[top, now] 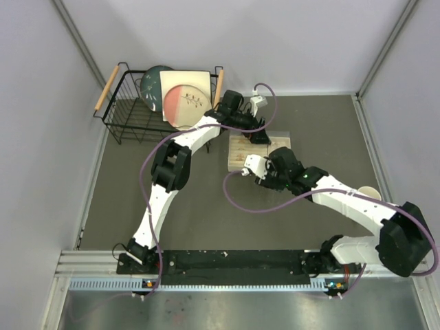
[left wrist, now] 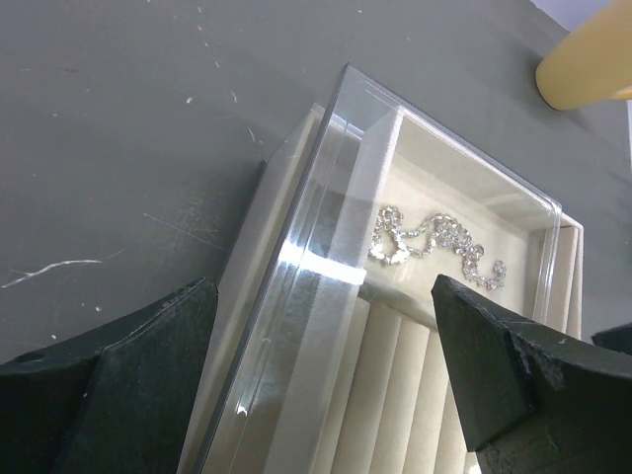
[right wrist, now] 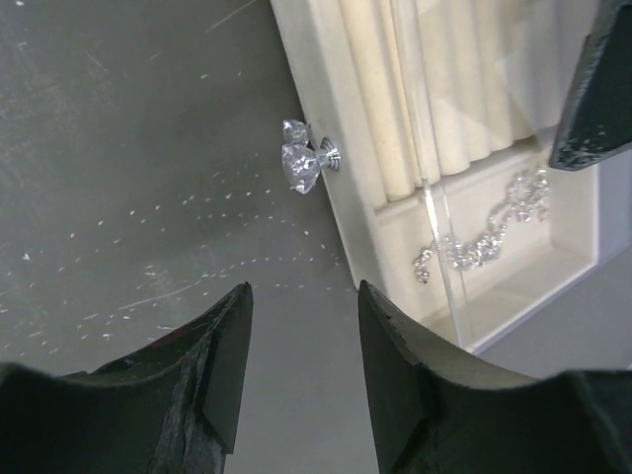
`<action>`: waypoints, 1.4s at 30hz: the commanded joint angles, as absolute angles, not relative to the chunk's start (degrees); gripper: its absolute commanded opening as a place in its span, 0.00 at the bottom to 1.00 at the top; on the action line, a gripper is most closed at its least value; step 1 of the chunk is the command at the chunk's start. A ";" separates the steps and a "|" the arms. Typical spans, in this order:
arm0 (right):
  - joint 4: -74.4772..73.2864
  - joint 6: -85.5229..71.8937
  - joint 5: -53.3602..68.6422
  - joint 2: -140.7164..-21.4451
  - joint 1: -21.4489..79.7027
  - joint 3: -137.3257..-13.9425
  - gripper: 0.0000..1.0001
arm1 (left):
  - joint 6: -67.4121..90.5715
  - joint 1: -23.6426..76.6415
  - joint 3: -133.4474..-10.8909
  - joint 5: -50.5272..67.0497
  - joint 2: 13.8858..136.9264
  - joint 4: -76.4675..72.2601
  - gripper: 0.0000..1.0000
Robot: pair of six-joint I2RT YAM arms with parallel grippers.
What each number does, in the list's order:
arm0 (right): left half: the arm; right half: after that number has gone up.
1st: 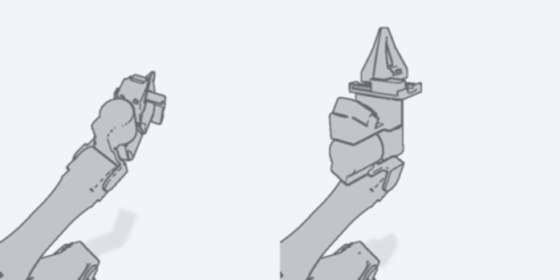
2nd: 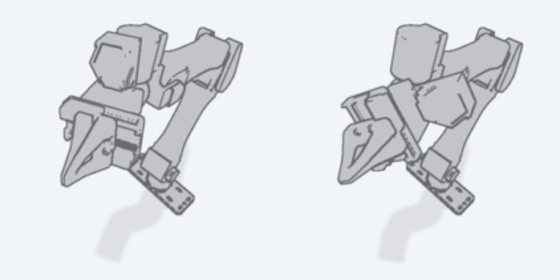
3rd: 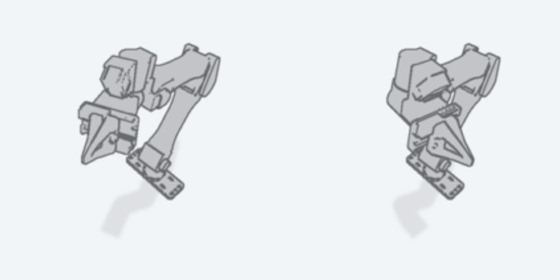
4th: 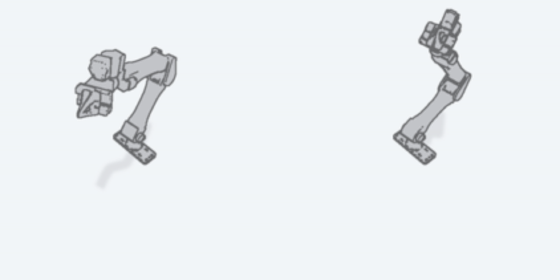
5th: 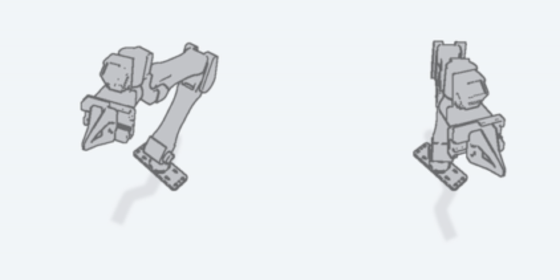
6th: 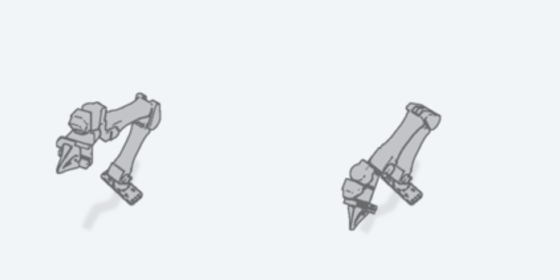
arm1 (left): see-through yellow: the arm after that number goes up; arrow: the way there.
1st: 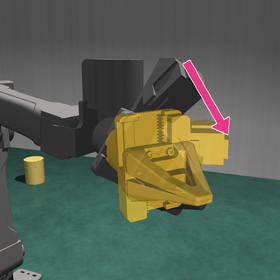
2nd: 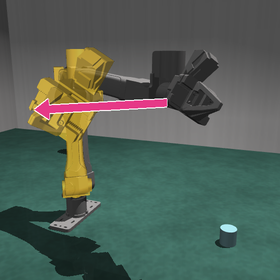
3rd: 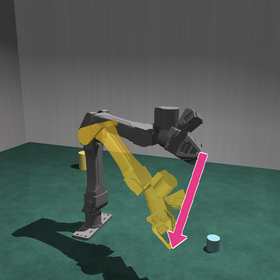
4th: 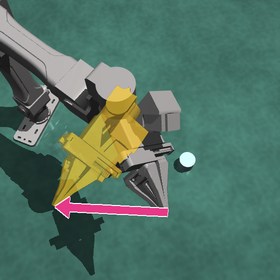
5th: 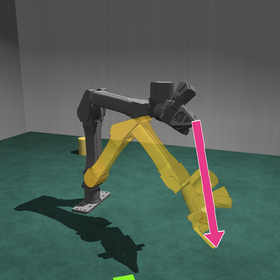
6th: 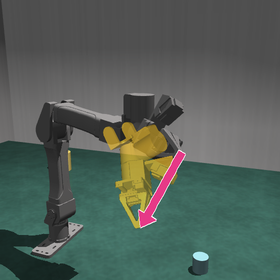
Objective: Organize the mixed jewelry
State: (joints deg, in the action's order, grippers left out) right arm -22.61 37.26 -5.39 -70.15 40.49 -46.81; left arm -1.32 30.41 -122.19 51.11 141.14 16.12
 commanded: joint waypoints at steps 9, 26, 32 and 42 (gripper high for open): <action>-14.51 37.97 -3.16 -78.13 35.69 -48.86 0.45 | -0.70 29.79 -120.94 51.85 140.27 15.56 0.96; -16.60 36.04 -2.73 -78.06 34.10 -53.09 0.45 | -0.18 29.45 -118.30 50.55 137.29 13.63 0.96; -25.04 31.92 -3.07 -70.50 34.01 -51.68 0.55 | 2.19 27.51 -118.04 43.96 132.19 11.34 0.97; -30.05 22.86 -13.80 -62.67 30.33 -57.38 0.84 | 5.45 22.85 -111.63 33.04 115.08 5.45 0.99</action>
